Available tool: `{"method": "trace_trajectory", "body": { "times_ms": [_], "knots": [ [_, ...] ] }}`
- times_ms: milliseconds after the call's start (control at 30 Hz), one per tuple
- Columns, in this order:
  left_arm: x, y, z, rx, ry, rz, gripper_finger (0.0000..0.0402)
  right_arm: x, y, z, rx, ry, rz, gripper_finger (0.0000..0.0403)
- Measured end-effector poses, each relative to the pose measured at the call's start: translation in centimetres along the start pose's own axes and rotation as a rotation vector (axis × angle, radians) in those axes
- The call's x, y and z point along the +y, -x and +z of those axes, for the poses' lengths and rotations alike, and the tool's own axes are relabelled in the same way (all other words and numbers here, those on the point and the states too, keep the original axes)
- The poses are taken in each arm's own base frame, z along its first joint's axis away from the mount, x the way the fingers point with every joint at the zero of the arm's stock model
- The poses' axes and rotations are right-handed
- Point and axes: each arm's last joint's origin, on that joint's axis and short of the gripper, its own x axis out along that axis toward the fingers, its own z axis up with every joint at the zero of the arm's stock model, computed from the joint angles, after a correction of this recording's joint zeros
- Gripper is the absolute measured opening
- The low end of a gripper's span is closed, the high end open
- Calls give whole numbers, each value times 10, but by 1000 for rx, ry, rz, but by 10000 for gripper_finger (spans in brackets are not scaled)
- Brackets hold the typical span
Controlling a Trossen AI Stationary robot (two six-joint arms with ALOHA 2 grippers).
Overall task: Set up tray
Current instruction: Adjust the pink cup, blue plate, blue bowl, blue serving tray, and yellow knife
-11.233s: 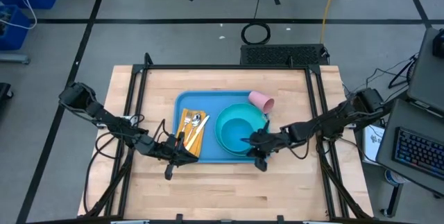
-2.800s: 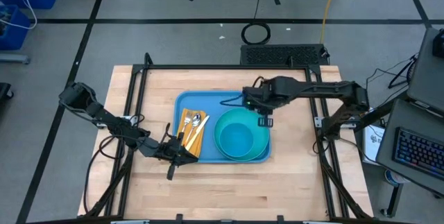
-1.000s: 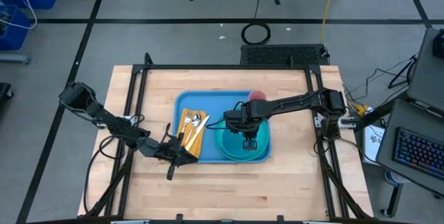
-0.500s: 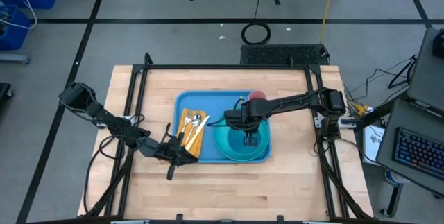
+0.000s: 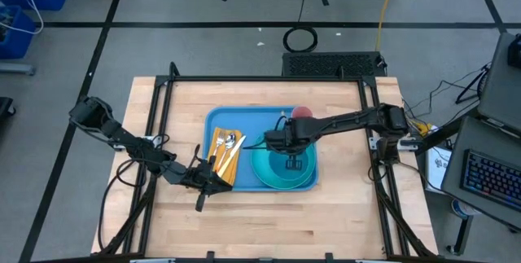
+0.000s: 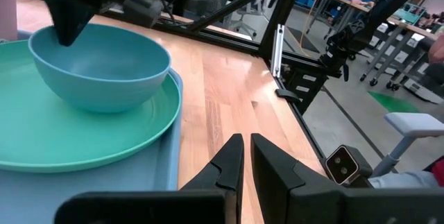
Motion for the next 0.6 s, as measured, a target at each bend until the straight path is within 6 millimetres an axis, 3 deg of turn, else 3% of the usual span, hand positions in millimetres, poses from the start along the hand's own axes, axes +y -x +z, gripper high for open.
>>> {"method": "trace_trajectory", "body": {
  "times_ms": [167, 367, 500, 600],
  "knots": [
    [0, 0, 0, -1, -4, 0, 31, 9, 29, -6, -136, 19, -60, 0],
    [0, 0, 0, 0, -5, 0, 31, 14, 66, -28, -215, -112, -81, 0],
    [0, 0, 0, 0, -5, 0, 31, 13, 77, -45, -181, -224, -130, 0],
    [0, 0, 0, 0, -5, 0, 31, 10, 72, -53, -142, -328, -97, 0]
  ]
}}
